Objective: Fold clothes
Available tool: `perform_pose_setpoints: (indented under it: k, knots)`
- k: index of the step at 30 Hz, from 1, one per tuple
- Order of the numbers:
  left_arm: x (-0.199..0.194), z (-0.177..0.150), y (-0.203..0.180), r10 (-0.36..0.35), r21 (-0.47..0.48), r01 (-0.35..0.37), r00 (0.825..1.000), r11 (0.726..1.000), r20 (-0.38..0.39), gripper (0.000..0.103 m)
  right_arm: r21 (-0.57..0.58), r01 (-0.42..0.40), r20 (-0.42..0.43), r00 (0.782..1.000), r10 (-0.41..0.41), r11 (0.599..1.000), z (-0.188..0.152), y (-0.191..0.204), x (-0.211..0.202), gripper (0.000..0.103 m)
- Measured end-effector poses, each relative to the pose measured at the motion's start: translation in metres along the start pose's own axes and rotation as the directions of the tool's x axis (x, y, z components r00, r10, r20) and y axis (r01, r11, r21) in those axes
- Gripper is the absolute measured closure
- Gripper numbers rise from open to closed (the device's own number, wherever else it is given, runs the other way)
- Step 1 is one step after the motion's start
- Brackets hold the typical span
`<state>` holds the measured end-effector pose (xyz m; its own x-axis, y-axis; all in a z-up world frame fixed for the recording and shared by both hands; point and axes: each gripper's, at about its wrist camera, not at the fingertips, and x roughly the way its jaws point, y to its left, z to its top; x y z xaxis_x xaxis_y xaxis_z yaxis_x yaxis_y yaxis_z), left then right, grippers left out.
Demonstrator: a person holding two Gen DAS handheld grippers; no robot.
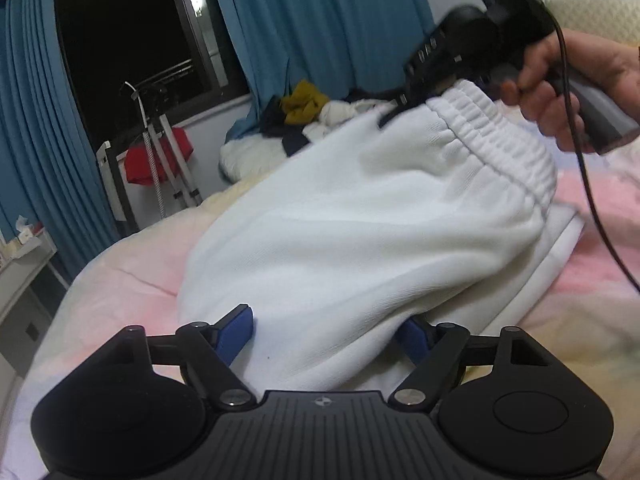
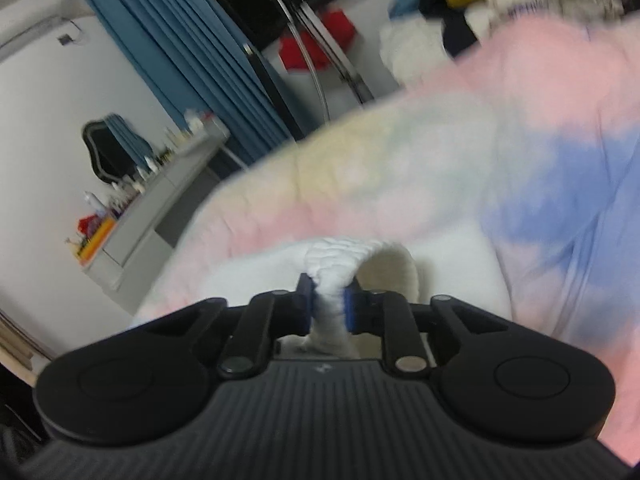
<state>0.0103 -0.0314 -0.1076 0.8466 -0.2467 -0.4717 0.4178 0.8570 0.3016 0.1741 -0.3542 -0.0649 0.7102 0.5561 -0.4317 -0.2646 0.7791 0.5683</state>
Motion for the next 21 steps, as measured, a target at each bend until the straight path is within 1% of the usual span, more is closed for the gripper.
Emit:
perform_pose_setpoints:
  k: [2,4,5,7,9,11,12,14,16,19,21]
  knots:
    - [-0.005,0.004,-0.001,-0.014,-0.001,0.015,0.999,1.0,0.042,0.024,-0.031,-0.003,0.046,0.999,0.004,1.0,0.012,0.008,-0.017,0.085]
    - [-0.007,0.007,-0.004,-0.037,0.008,0.037,0.996,0.999,0.076,0.024,-0.041,0.041,0.088,0.995,-0.037,0.998,0.019,0.005,-0.031,0.085]
    - [-0.006,0.008,-0.006,-0.051,0.015,0.05,0.995,0.999,0.085,0.024,-0.03,0.067,0.094,0.994,-0.064,0.997,0.021,-0.003,-0.032,0.085]
    - [-0.001,0.008,-0.012,-0.08,0.039,0.077,0.994,0.996,0.076,0.023,-0.004,0.126,0.089,0.988,-0.125,0.992,0.02,-0.022,-0.029,0.085]
    - [0.005,0.007,-0.019,-0.091,0.071,0.087,0.994,0.994,0.058,0.023,0.051,0.172,0.036,0.984,-0.174,0.984,0.011,-0.047,-0.014,0.084]
    - [0.013,0.005,-0.024,-0.085,0.092,0.082,0.996,0.992,0.037,0.023,0.085,0.182,-0.015,0.983,-0.182,0.98,-0.002,-0.067,0.002,0.083]
    - [0.016,0.003,-0.026,-0.082,0.099,0.079,0.996,0.992,0.028,0.023,0.103,0.179,-0.024,0.984,-0.177,0.978,-0.006,-0.073,0.006,0.08]
    - [0.018,0.003,-0.028,-0.074,0.116,0.071,0.997,0.991,0.029,0.022,0.149,0.163,-0.018,0.987,-0.163,0.975,-0.008,-0.081,0.007,0.077]
    - [0.017,0.004,-0.029,-0.061,0.127,0.056,0.997,0.99,0.037,0.022,0.148,0.169,0.009,0.985,-0.172,0.974,-0.008,-0.074,-0.003,0.073]
    - [0.016,0.005,-0.027,-0.054,0.117,0.049,0.998,0.992,0.04,0.022,0.128,0.187,0.053,0.979,-0.195,0.974,-0.007,-0.062,-0.021,0.06]
    - [0.015,0.005,-0.026,-0.043,0.114,0.039,0.998,0.993,0.038,0.022,0.119,0.229,0.087,0.967,-0.24,0.966,-0.009,-0.055,-0.038,0.042]
